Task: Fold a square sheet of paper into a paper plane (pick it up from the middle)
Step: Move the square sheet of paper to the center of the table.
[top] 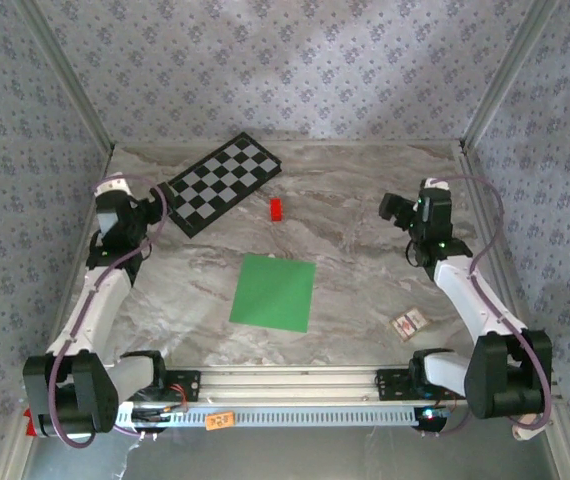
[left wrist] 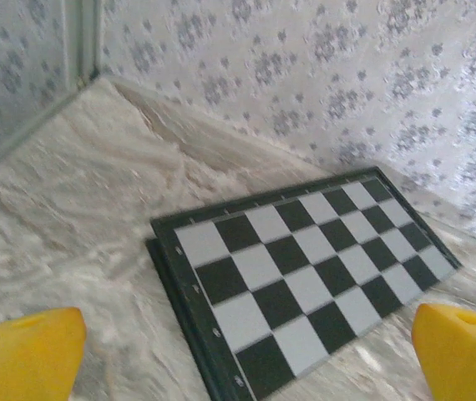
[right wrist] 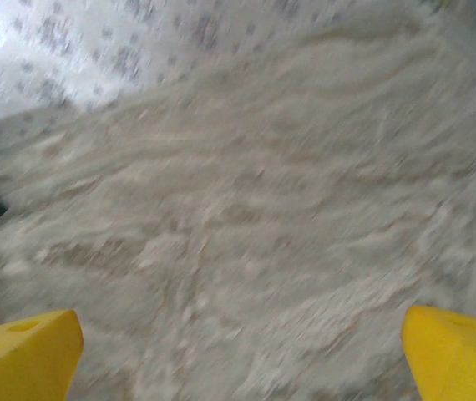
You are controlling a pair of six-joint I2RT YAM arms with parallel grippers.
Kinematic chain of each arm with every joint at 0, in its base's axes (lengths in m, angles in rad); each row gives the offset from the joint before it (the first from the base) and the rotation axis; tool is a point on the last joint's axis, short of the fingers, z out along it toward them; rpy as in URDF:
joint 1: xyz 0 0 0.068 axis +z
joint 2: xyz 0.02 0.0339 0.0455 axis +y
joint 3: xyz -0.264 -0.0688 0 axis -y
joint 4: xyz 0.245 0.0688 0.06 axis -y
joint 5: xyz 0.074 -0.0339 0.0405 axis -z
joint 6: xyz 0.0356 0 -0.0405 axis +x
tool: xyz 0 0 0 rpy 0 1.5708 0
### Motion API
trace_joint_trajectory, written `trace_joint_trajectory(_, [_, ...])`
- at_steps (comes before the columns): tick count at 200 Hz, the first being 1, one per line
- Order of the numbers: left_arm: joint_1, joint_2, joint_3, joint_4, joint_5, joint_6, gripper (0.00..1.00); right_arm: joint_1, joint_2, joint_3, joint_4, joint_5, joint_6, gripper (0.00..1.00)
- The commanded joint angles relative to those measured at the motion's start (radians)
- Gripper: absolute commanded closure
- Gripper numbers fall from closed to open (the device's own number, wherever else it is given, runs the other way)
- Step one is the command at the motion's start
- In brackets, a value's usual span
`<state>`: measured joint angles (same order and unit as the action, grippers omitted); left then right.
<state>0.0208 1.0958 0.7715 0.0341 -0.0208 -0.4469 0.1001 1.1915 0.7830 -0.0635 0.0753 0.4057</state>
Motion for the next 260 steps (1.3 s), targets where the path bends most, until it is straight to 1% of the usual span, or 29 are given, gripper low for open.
trace_joint_trajectory(1, [0.007, 0.012, 0.044, -0.175, 0.144, -0.109, 0.00, 0.066, 0.047, 0.046, -0.178, -0.182, 0.146, 0.00])
trace_joint_trajectory(20, [0.008, 0.047, 0.060, -0.181, 0.253, -0.125, 0.00, 0.159, 0.107, 0.071, -0.179, -0.263, 0.172, 0.00])
trace_joint_trajectory(32, [0.008, 0.075, 0.067, -0.191, 0.287, -0.137, 0.00, 0.231, 0.177, 0.101, -0.178, -0.329, 0.183, 0.00])
trace_joint_trajectory(44, [0.005, 0.097, 0.070, -0.203, 0.311, -0.141, 0.00, 0.301, 0.238, 0.133, -0.183, -0.356, 0.191, 0.01])
trace_joint_trajectory(64, [-0.004, 0.123, 0.065, -0.220, 0.316, -0.145, 0.00, 0.425, 0.358, 0.203, -0.199, -0.387, 0.202, 0.06])
trace_joint_trajectory(85, [-0.020, 0.134, 0.049, -0.221, 0.314, -0.148, 0.00, 0.511, 0.468, 0.269, -0.206, -0.409, 0.207, 0.12])
trace_joint_trajectory(99, [-0.028, 0.141, 0.040, -0.223, 0.311, -0.150, 0.00, 0.552, 0.531, 0.303, -0.207, -0.420, 0.210, 0.16])
trace_joint_trajectory(114, [-0.035, 0.146, 0.036, -0.230, 0.306, -0.149, 0.00, 0.581, 0.588, 0.337, -0.220, -0.424, 0.204, 0.17])
trace_joint_trajectory(152, [-0.050, 0.166, 0.033, -0.236, 0.303, -0.146, 0.00, 0.605, 0.691, 0.377, -0.235, -0.427, 0.213, 0.19])
trace_joint_trajectory(185, [-0.068, 0.193, 0.046, -0.249, 0.303, -0.145, 0.00, 0.599, 0.734, 0.384, -0.246, -0.387, 0.214, 0.18])
trace_joint_trajectory(210, [-0.089, 0.224, 0.063, -0.270, 0.303, -0.148, 0.00, 0.579, 0.773, 0.397, -0.278, -0.332, 0.255, 0.18])
trace_joint_trajectory(228, [-0.111, 0.248, 0.079, -0.292, 0.299, -0.150, 0.00, 0.555, 0.797, 0.400, -0.280, -0.315, 0.285, 0.19])
trace_joint_trajectory(245, [-0.132, 0.272, 0.094, -0.319, 0.290, -0.154, 0.00, 0.533, 0.816, 0.401, -0.274, -0.306, 0.316, 0.19])
trace_joint_trajectory(249, [-0.140, 0.278, 0.098, -0.326, 0.288, -0.155, 0.00, 0.527, 0.821, 0.435, -0.273, -0.306, 0.319, 0.19])
trace_joint_trajectory(260, [-0.159, 0.293, 0.108, -0.340, 0.285, -0.157, 0.00, 0.516, 0.832, 0.450, -0.258, -0.318, 0.321, 0.19])
